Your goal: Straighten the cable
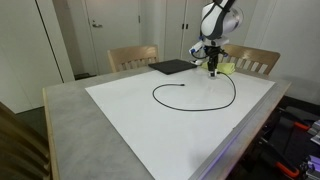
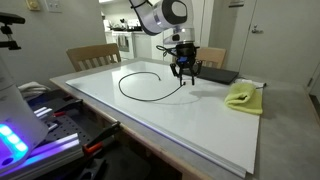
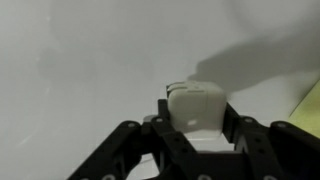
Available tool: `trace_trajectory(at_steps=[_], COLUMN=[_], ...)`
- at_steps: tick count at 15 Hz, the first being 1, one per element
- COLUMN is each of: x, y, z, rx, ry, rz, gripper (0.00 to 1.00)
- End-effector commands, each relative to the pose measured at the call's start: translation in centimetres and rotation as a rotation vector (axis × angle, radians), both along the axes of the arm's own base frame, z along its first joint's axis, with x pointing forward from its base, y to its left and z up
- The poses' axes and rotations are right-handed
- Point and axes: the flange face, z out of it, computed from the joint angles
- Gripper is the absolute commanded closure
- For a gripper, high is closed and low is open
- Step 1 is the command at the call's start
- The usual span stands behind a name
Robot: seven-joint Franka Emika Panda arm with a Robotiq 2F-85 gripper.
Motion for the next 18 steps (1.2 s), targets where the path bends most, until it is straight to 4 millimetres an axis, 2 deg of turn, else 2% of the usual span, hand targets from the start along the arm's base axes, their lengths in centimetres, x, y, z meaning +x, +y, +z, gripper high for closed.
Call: trace_trajectory(at_steps=[1,6,7,8,10,11,18], x=[0.5,-0.9,-1.3,-1.5,-1.4,-1.4,-2.1], y=[-1.8,-3.6,-3.2,-3.3,-2.9,-3.0,-3.8], z=[-0.1,0.0,0.2,0.0,-0.4,-0.3,0.1], rx=[-0.047,-0.048,-0.027,-0.041,-0.042,-0.041,-0.013], ry=[0.024,0.014,0.009,0.016,0.022,0.021,0.028], rz=[-0.172,-0.469,-0.403,-0.411,-0.404,-0.405,-0.352], gripper=[0.74,0.74,0.74,0.49,0.49,0.74,0.74])
